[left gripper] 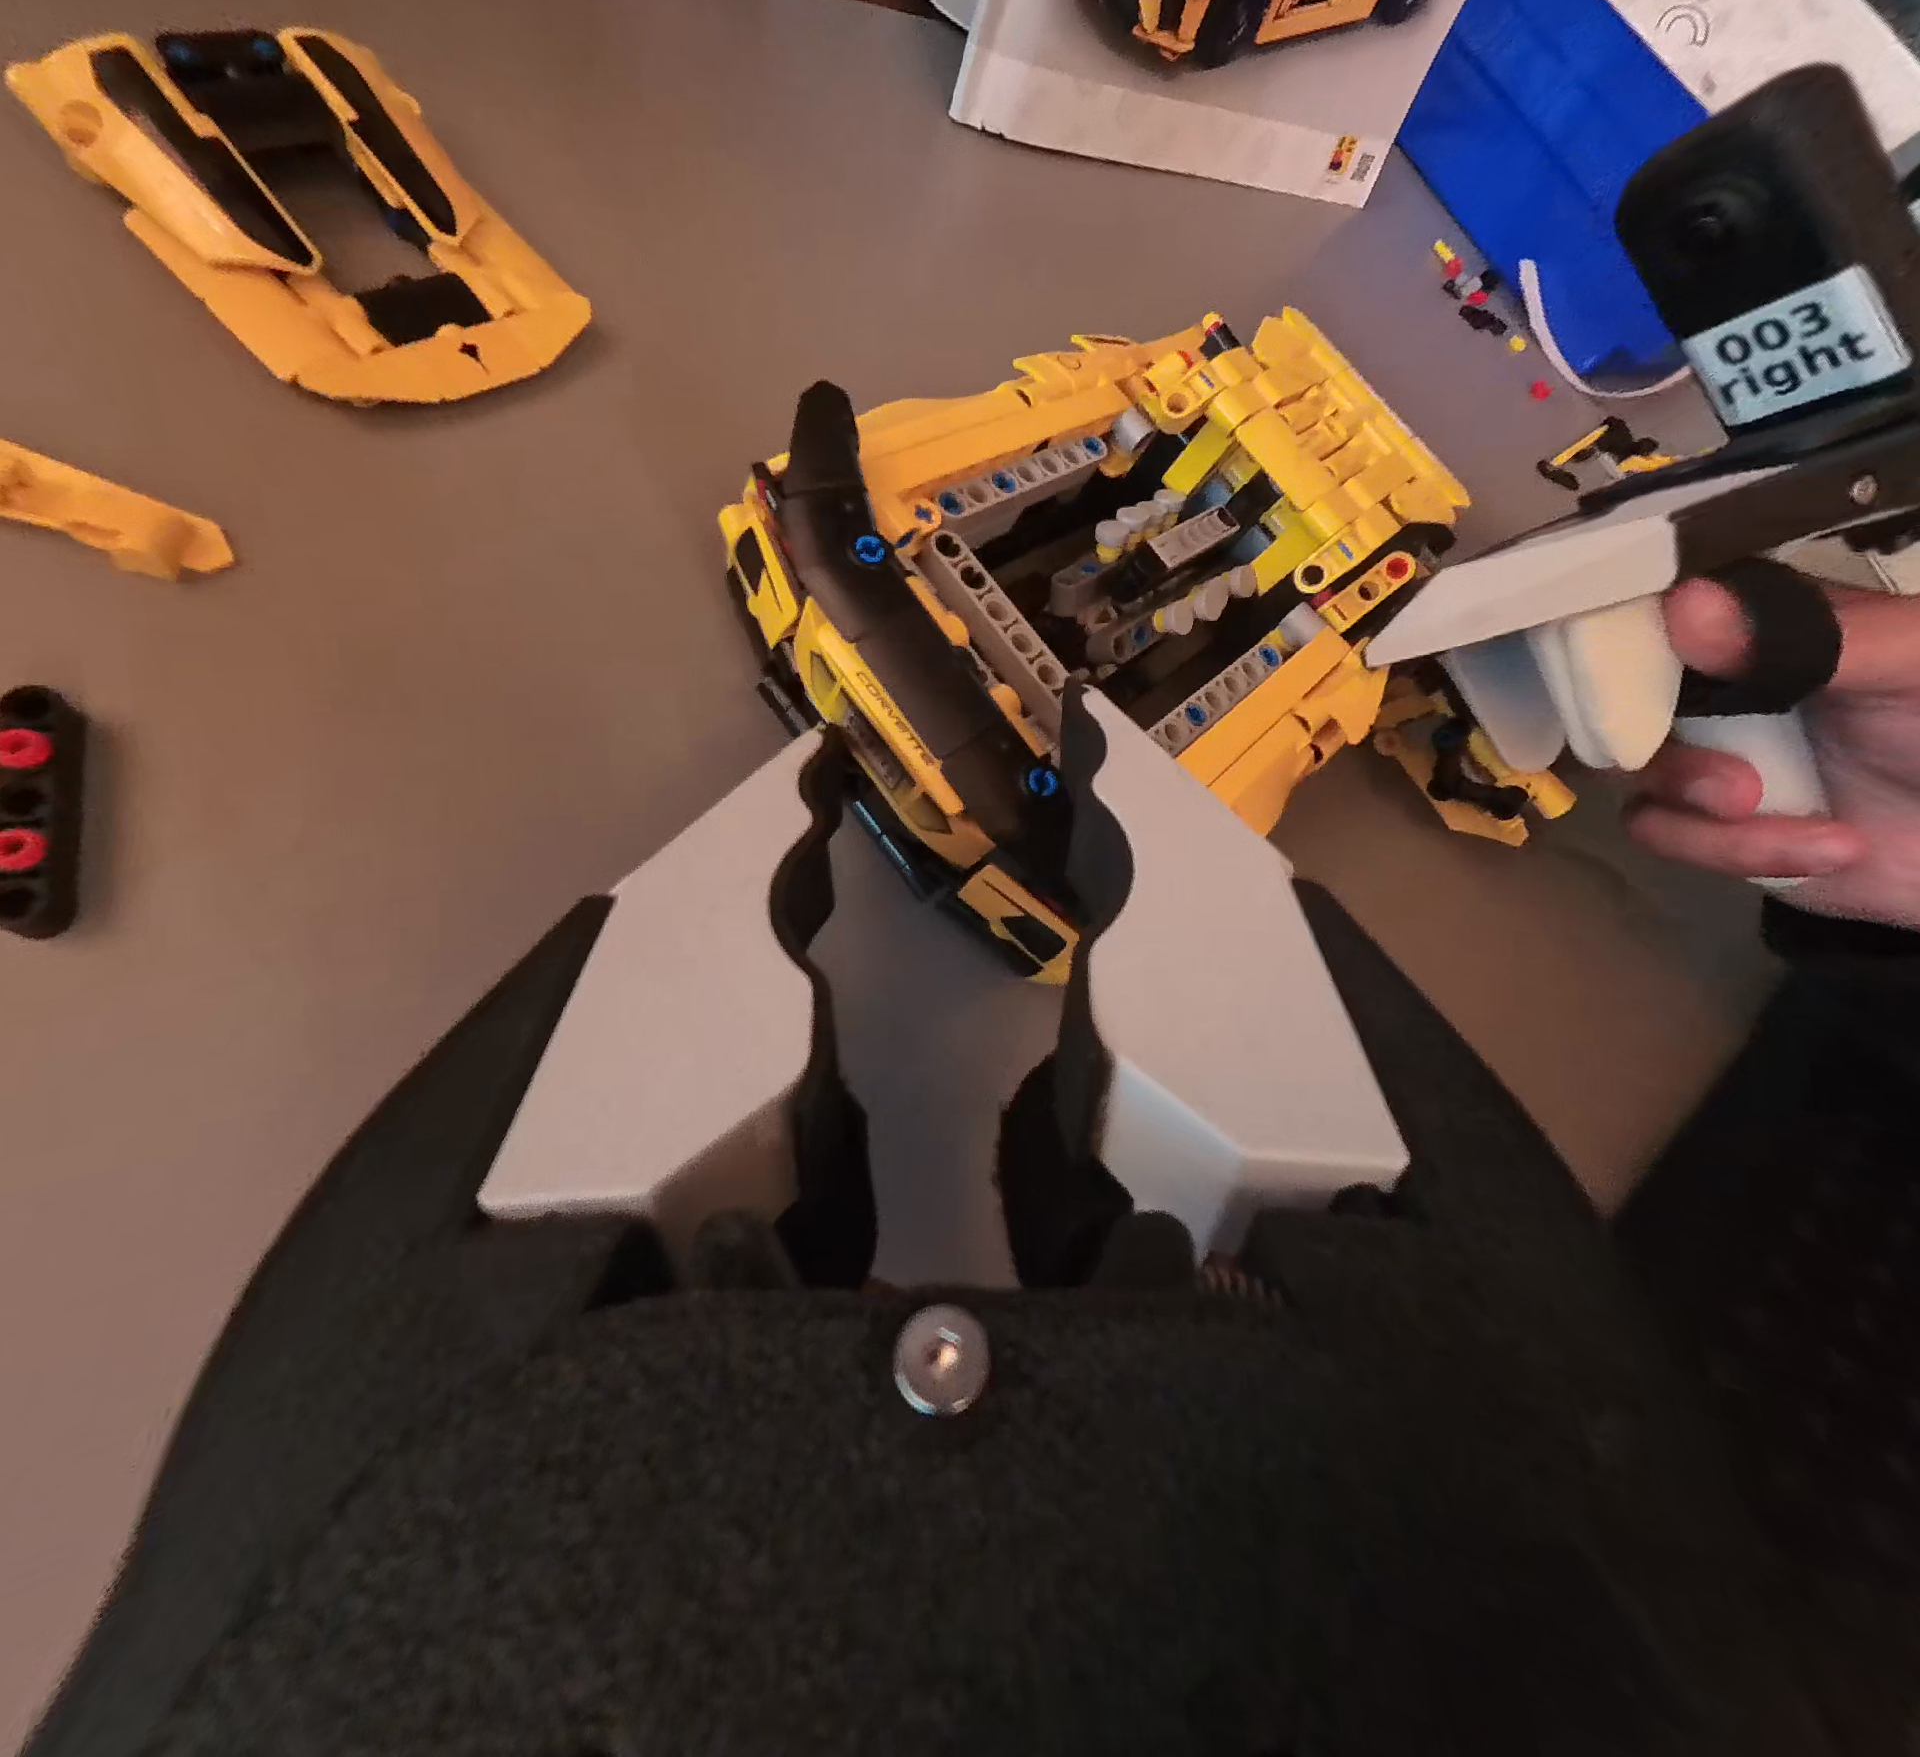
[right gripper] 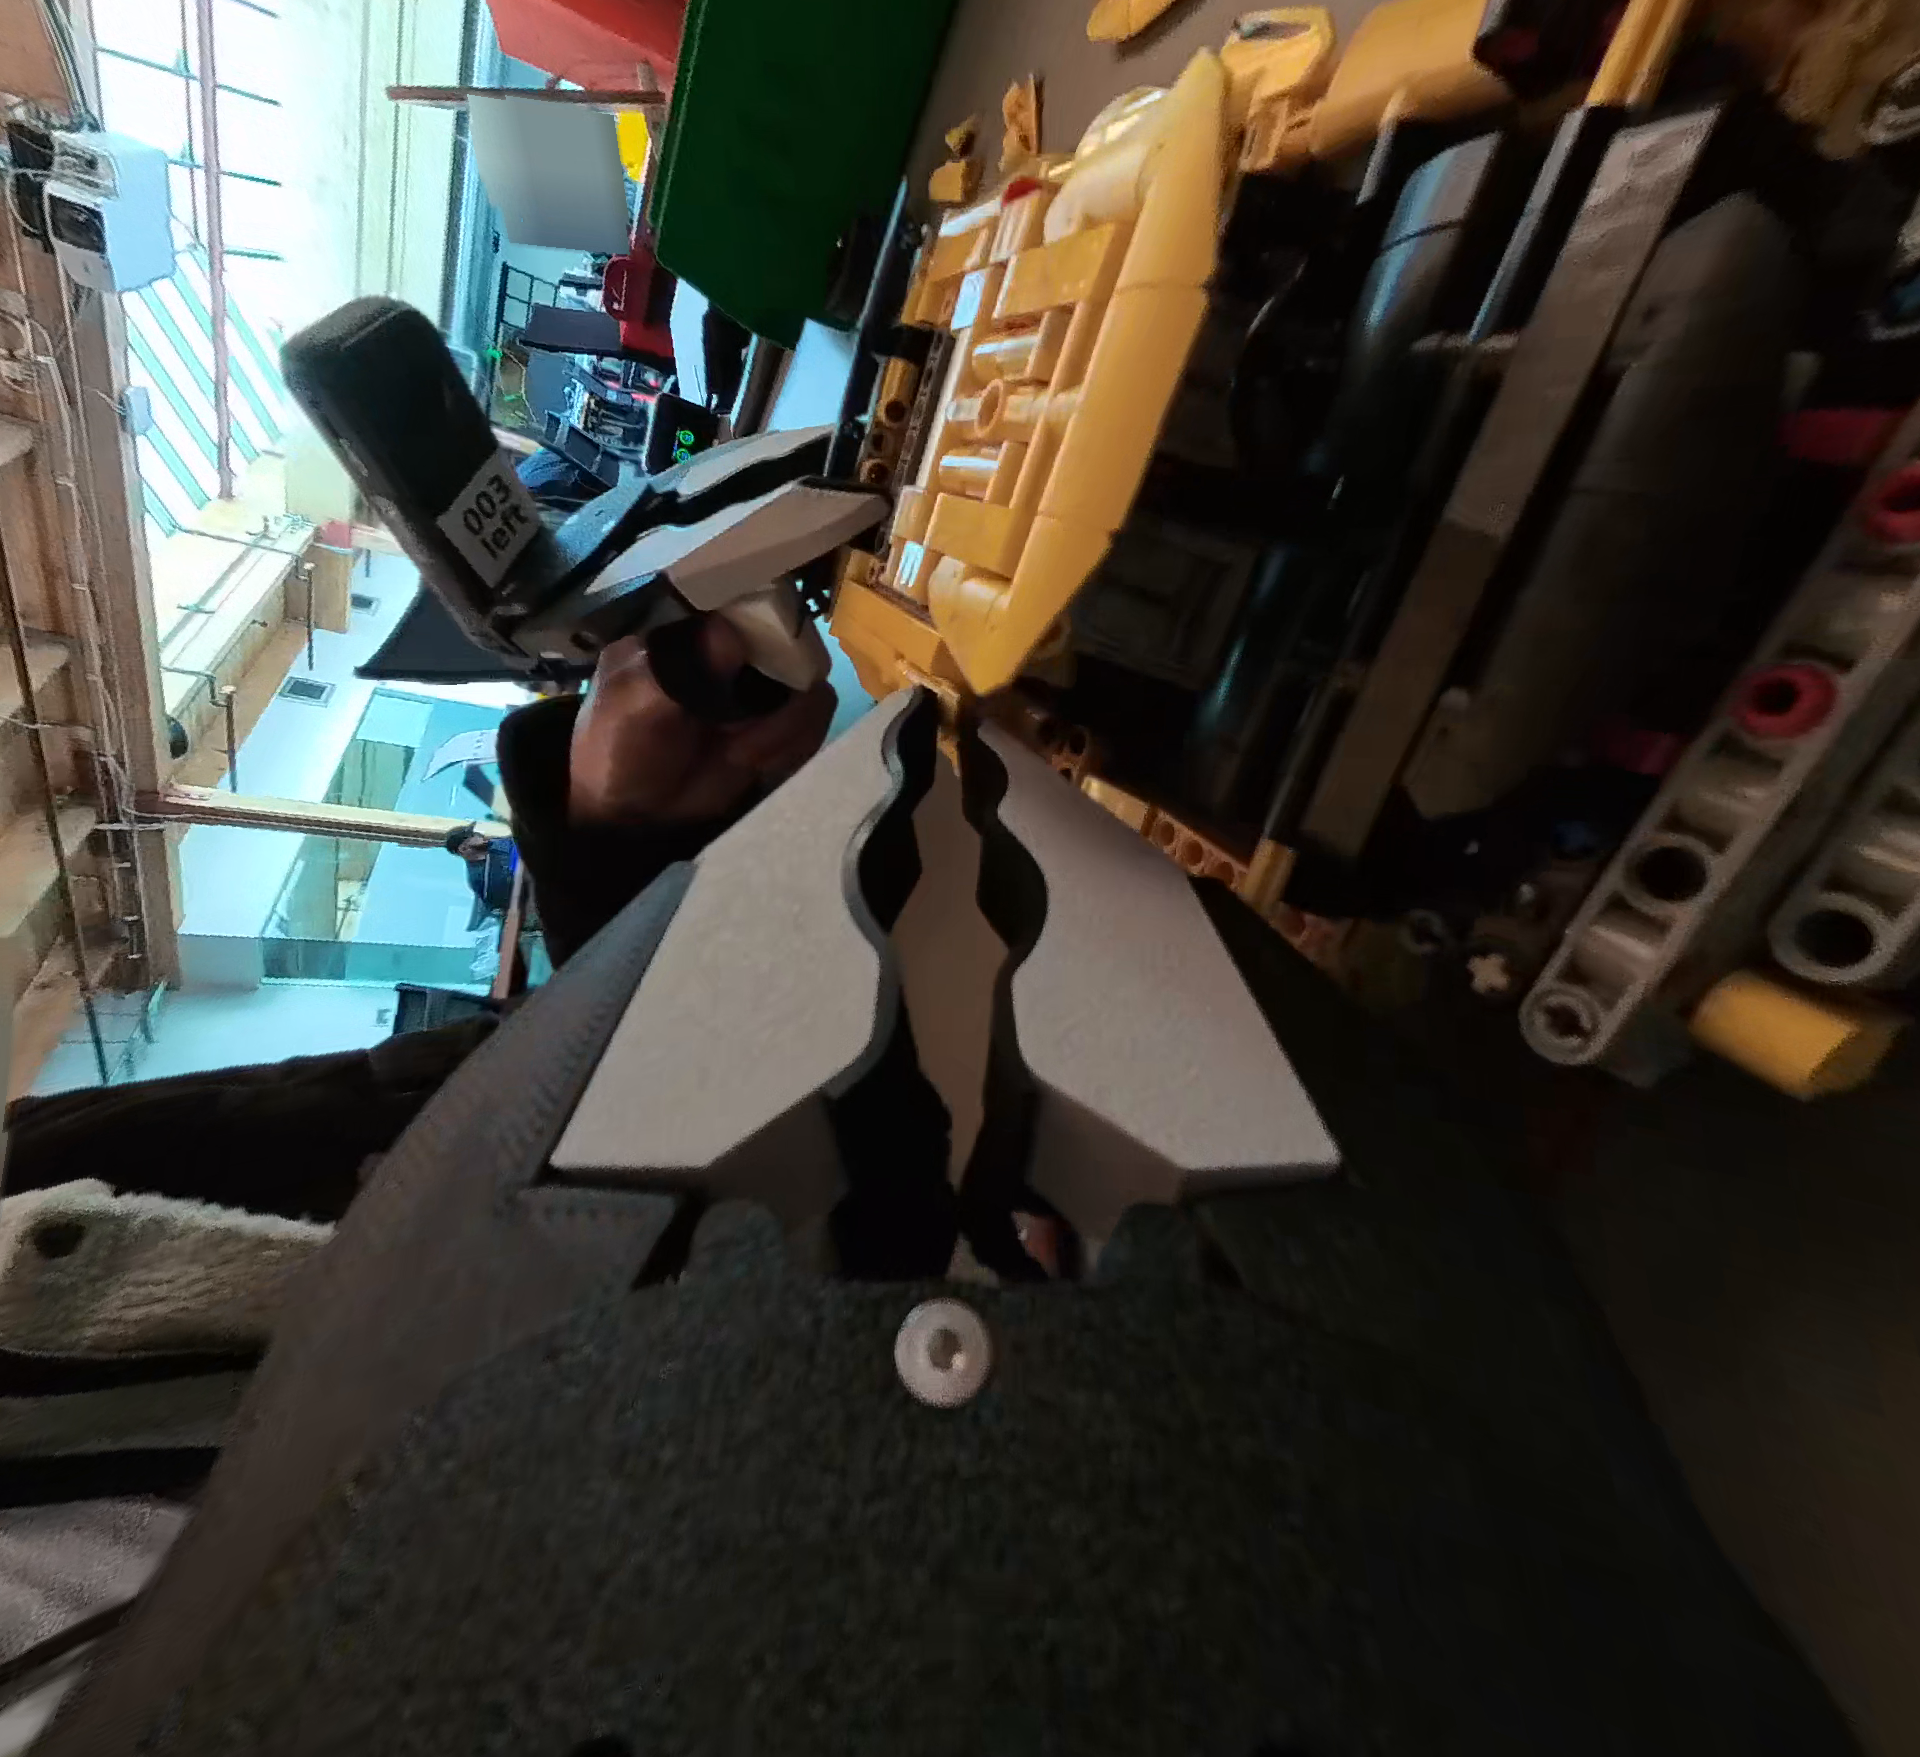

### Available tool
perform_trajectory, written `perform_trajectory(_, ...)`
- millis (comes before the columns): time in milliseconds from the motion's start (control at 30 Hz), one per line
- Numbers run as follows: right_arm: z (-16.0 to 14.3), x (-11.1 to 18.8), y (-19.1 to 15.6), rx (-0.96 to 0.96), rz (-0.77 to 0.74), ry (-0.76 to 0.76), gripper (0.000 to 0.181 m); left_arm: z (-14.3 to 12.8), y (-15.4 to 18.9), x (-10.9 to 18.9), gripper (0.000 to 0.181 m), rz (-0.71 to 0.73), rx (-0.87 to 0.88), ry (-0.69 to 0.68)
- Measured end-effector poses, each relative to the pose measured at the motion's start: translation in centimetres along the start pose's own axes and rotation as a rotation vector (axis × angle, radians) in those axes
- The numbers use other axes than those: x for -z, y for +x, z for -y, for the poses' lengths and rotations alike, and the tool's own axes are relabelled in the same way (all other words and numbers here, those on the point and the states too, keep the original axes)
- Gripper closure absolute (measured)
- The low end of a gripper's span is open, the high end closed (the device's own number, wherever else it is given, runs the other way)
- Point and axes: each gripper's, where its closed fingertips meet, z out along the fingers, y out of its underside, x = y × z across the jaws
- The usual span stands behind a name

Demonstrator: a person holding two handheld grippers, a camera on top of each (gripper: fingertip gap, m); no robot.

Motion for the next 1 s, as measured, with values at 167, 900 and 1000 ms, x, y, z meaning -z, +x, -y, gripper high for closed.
perform_trajectory(167, 0.7, 0.6, -0.1, 0.005, 0.042, 0.098, 0.181, 0.0, -0.2, 0.0, 0.139, -0.010, 0.014, -0.002)
perform_trajectory(900, -3.8, 7.0, -3.9, 0.836, -0.238, 0.312, 0.140, 0.9, -1.0, 1.1, 0.144, 0.033, -0.033, 0.071)
perform_trajectory(1000, -4.4, 6.0, -2.7, 0.887, -0.312, 0.238, 0.134, 1.5, -1.0, 1.5, 0.144, 0.065, -0.088, 0.105)
